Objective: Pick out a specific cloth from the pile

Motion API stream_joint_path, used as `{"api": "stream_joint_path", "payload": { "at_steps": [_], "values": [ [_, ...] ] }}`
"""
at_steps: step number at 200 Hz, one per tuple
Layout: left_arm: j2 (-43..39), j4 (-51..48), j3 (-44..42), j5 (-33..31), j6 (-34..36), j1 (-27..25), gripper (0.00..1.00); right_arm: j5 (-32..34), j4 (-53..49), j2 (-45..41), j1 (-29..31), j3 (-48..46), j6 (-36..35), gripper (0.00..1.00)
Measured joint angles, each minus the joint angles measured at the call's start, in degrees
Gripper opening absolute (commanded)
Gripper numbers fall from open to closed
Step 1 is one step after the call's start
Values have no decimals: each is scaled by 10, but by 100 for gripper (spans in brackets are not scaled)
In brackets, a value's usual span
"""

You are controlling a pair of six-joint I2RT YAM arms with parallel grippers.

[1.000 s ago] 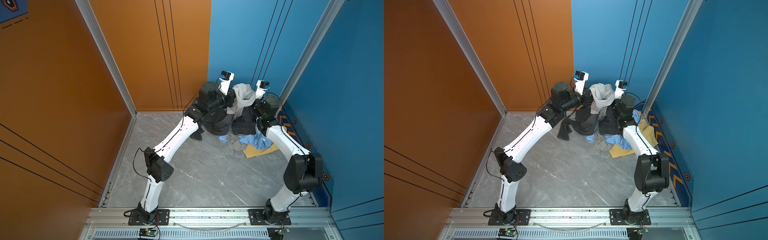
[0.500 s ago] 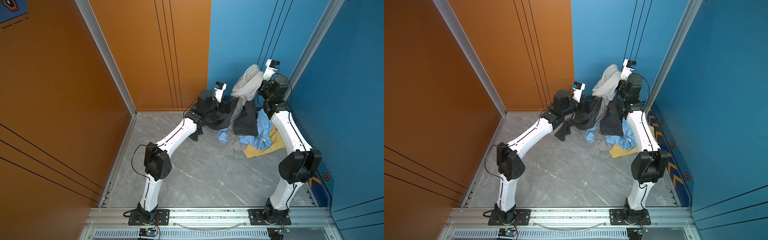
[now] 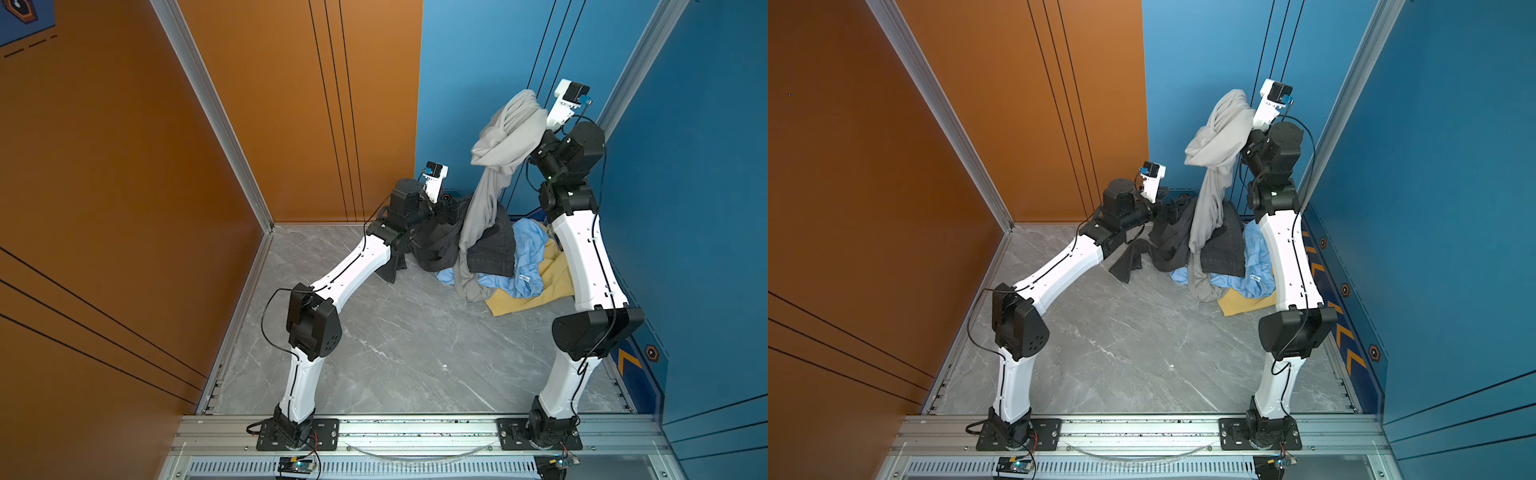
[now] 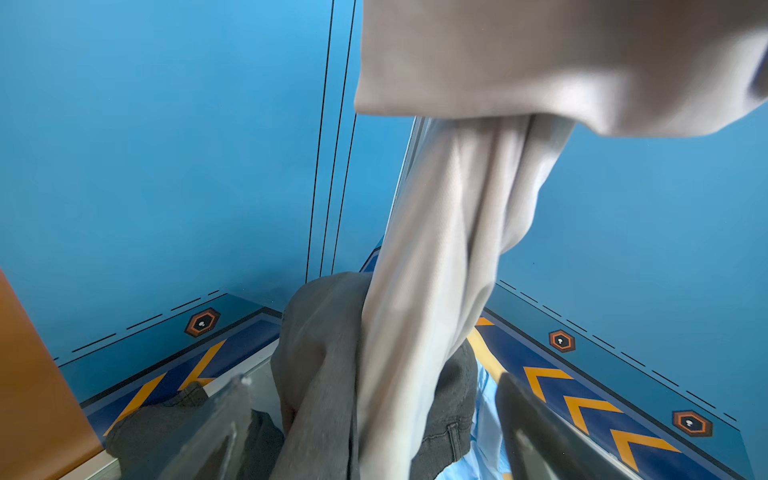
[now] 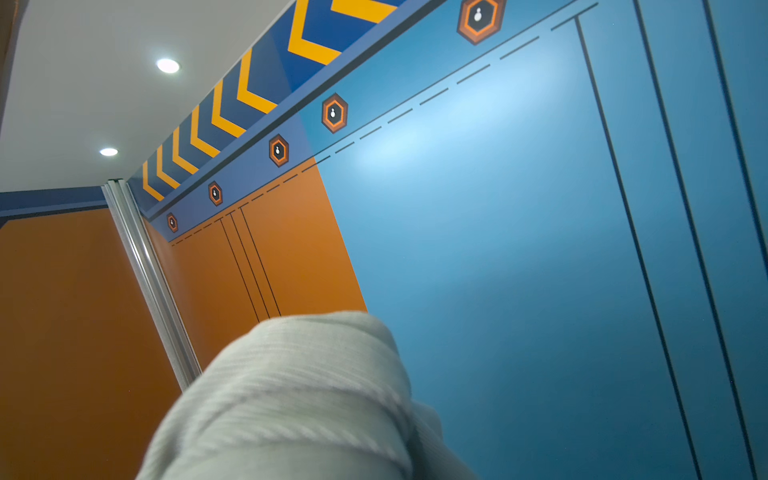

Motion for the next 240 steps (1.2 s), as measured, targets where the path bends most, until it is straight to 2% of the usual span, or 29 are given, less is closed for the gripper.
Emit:
{"api": "stream_joint_path", "payload": {
  "at_steps": [65, 105, 120, 129, 140, 146, 151, 157, 191, 240],
  "values": [
    [0, 38, -9, 38, -2, -6, 92, -2, -31, -6, 19, -17, 0, 0],
    [16, 80, -18, 56, -11, -32, 92, -2, -51, -17, 38, -50, 0, 0],
    [34, 99, -17, 56, -18, -40, 89, -2, -59, -23, 43, -59, 0, 0],
    [49, 110, -14, 56, -25, -43, 71, -2, -62, -25, 45, -63, 0, 0],
    [73, 121, -8, 56, -36, -47, 31, -2, -65, -28, 47, -63, 0, 0],
    [86, 125, -3, 55, -39, -49, 15, -2, -67, -30, 48, -63, 0, 0],
    [97, 127, 2, 55, -42, -49, 6, -2, -70, -31, 49, -63, 0, 0],
    [109, 128, 7, 54, -46, -49, 0, -3, -74, -33, 49, -63, 0, 0],
    [145, 127, 23, 49, -65, -49, 0, -5, -94, -58, 49, -84, -3, 0],
    [128, 134, 48, 49, -73, -49, 0, -11, -91, -138, 29, -218, -9, 0]
  ]
}}
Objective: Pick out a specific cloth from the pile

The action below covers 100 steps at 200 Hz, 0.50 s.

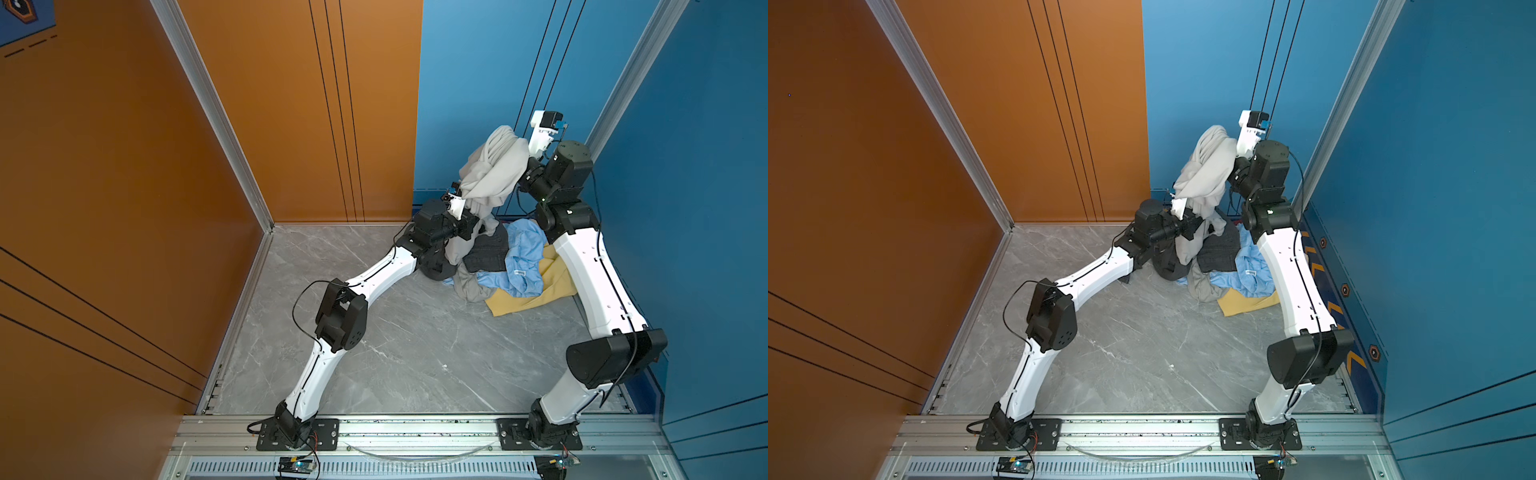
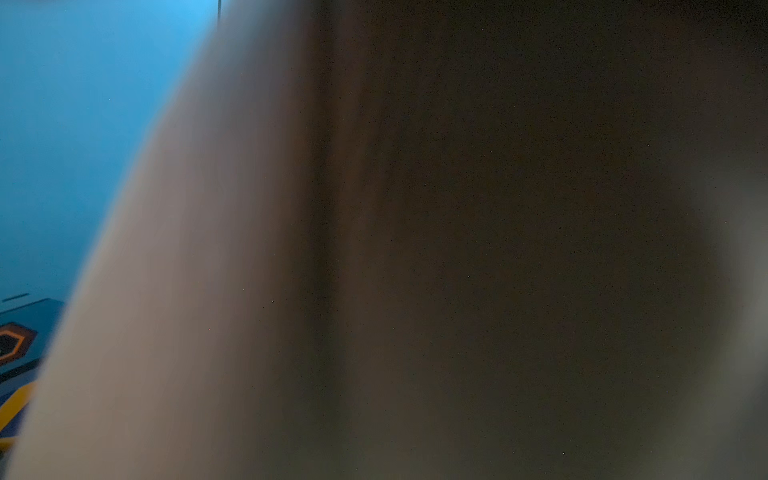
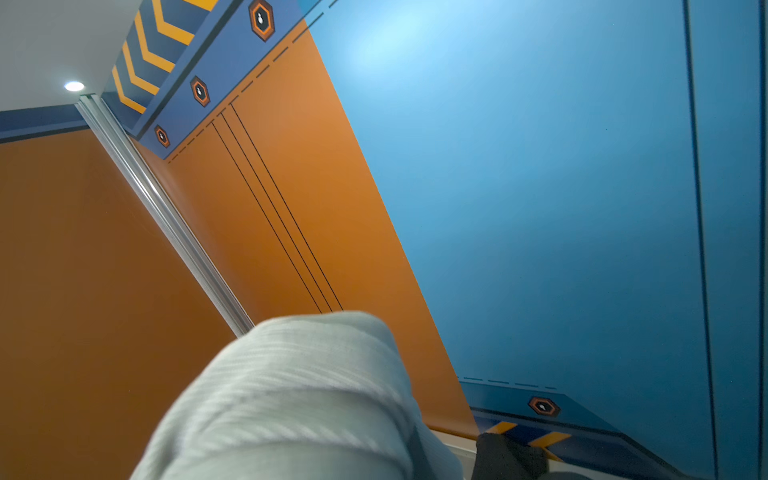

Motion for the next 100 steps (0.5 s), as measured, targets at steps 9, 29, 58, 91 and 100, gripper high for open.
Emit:
{"api": "stream_joint_path", "payload": {
  "at_steps": [9, 29, 58, 91, 100],
  "values": [
    [-6, 0, 0, 0, 0, 0, 0, -2, 4, -10, -7, -24, -2, 0],
    [-17, 0, 5, 0, 0, 0, 0, -4, 13, -27, -21, -74, -6, 0],
    [-27, -12, 29, -1, 3, 0, 0, -9, 18, -37, -36, -133, -8, 0],
    [-30, -49, 97, -2, 15, 0, 0, -19, 18, -37, -41, -168, -21, 0],
    [-31, -59, 115, -2, 21, 0, 0, -24, 19, -37, -41, -174, -23, 0]
  ]
}}
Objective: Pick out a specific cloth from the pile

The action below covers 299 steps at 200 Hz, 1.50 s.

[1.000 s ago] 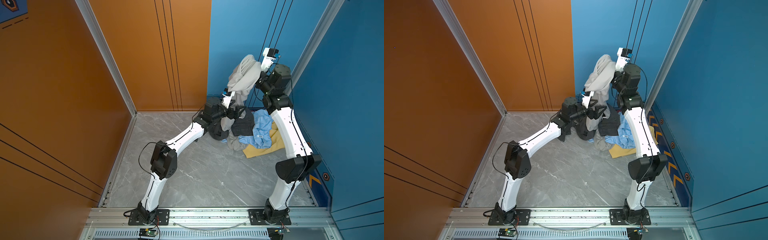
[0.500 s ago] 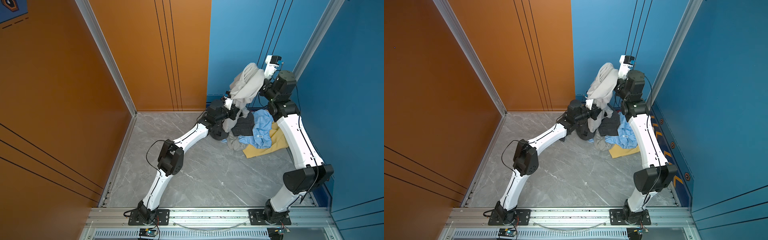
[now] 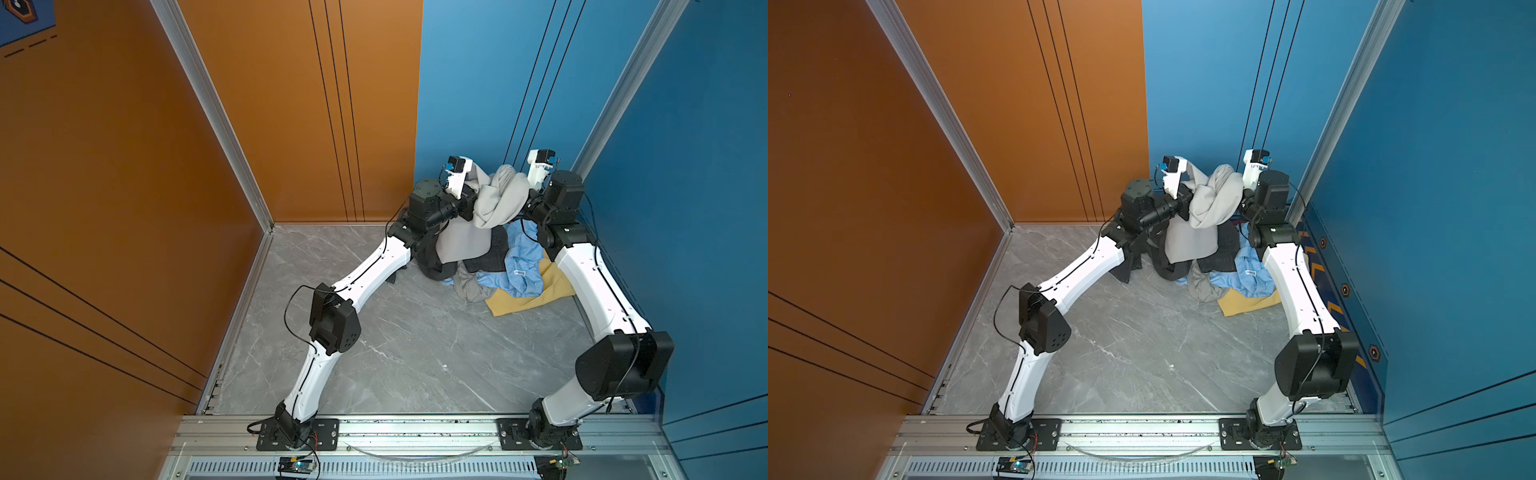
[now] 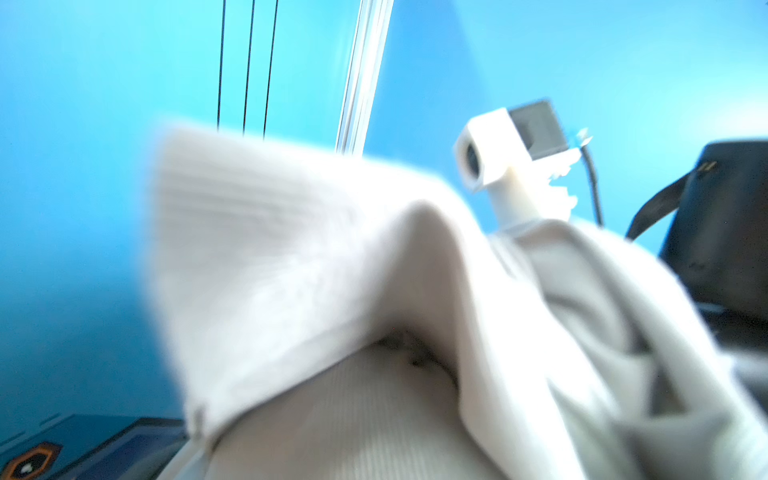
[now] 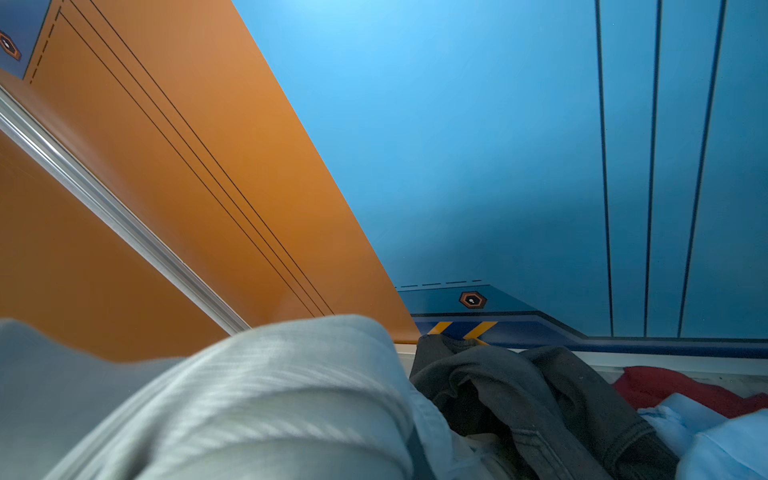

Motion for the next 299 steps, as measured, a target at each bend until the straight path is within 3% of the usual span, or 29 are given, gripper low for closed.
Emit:
{"api": "stream_joint_path", "payload": {
  "at_steps": [59, 137, 185, 264, 299],
  "values": [
    [-6, -106, 113, -7, 54, 0, 0, -43, 13, 0, 11, -16, -16, 0],
    [-64, -225, 122, -43, 120, 7, 0, -86, 24, 0, 83, -22, -75, 0],
    [-110, -281, 122, -66, 140, 14, 0, -86, 66, 0, 107, -92, -95, 3],
    [-173, -339, 121, -103, 150, 30, 0, -31, 202, -5, 148, -235, -132, 35],
    [-189, -364, 120, -115, 157, 42, 0, -26, 263, -7, 150, -286, -152, 69]
  ]
}}
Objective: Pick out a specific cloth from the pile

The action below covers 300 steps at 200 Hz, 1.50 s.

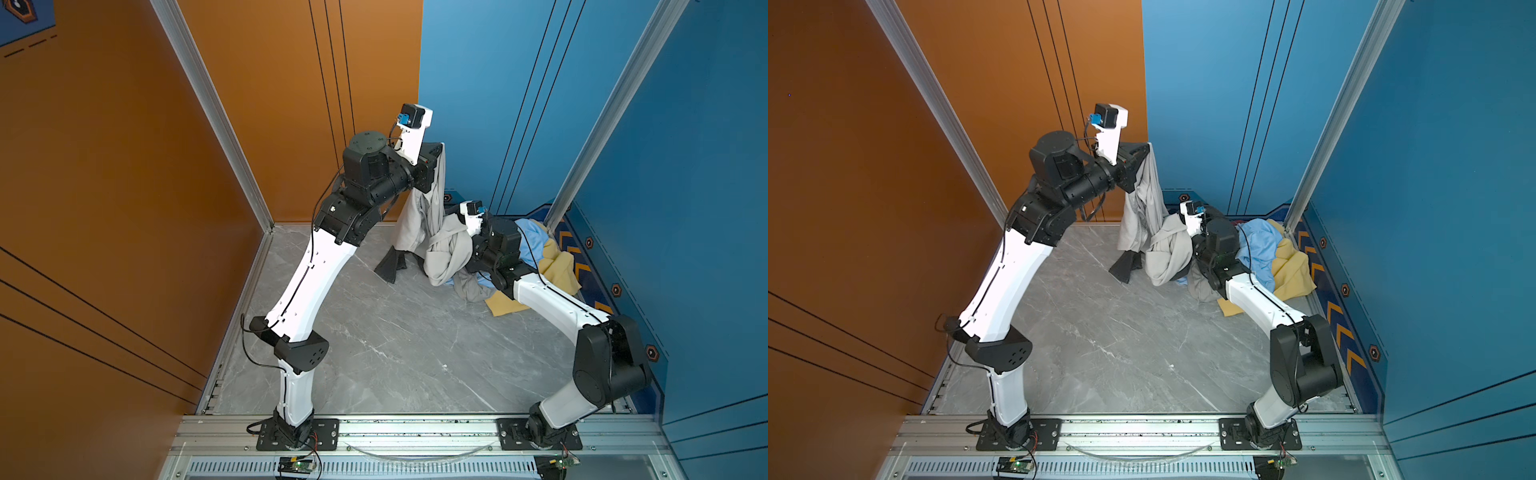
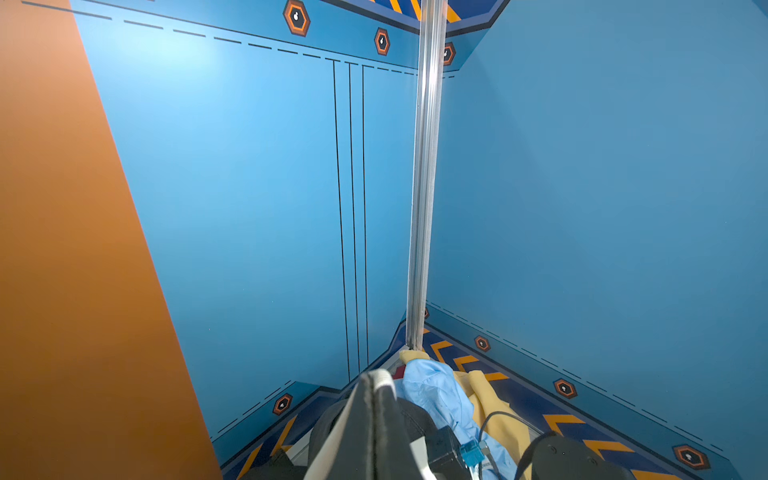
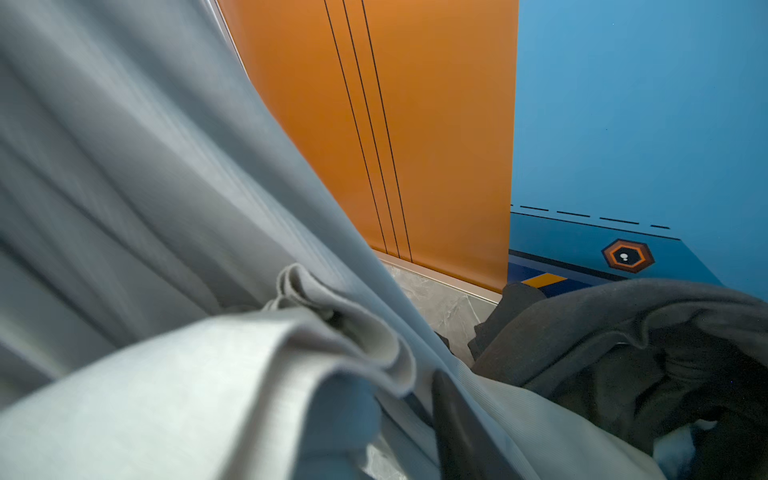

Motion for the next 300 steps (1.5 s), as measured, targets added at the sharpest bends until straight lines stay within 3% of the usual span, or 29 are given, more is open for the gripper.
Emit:
{"api": "stream_joint_path", "payload": {
  "at_steps": [45, 123, 171, 192, 223, 259, 277, 300],
  "values": [
    [-24, -30, -14, -2, 5, 6, 0, 16, 71, -6, 12, -79, -51, 91],
    [-26, -77, -15, -8, 12, 10, 0, 23, 233, 61, 12, -135, -129, 93],
    [-27, -83, -23, -14, 16, 21, 0, 16, 324, 32, -14, -220, -61, 92],
    [-35, -61, -49, -16, 16, 23, 0, 36, 293, -13, -23, -219, -9, 91],
    [-56, -20, -100, -17, 16, 26, 0, 61, 137, -93, -11, -161, 21, 90],
    [-74, 12, -160, -19, 12, 29, 0, 147, -19, -186, 87, -137, -128, 91],
    [-78, 26, -193, -21, 5, 36, 0, 197, -42, -226, 133, -157, -209, 91],
    [-78, 38, -231, -21, -7, 47, 0, 251, -42, -267, 150, -186, -280, 91]
  ]
}}
